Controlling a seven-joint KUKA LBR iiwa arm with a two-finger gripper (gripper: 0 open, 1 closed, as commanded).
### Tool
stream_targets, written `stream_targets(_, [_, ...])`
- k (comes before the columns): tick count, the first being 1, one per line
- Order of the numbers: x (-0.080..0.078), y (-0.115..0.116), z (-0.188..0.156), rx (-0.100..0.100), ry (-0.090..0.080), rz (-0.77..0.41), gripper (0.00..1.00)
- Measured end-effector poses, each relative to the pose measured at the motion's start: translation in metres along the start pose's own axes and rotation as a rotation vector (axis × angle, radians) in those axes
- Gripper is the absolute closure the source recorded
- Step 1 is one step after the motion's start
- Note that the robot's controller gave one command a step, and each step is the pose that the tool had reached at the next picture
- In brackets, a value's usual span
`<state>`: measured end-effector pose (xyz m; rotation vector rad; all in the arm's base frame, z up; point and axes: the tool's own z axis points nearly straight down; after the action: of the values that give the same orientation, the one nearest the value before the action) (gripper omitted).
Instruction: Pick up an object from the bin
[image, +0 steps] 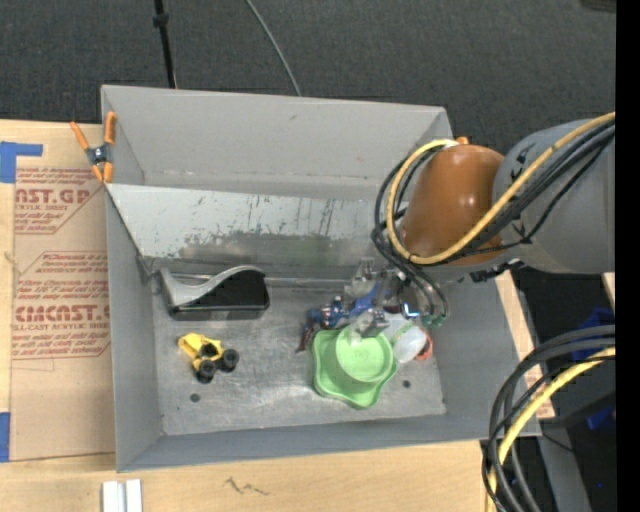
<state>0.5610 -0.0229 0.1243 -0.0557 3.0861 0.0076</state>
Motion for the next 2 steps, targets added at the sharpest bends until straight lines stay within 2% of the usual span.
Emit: stream_targets(2, [0.0, 0.0, 0.0, 0.0, 0.0, 0.0, 1.0])
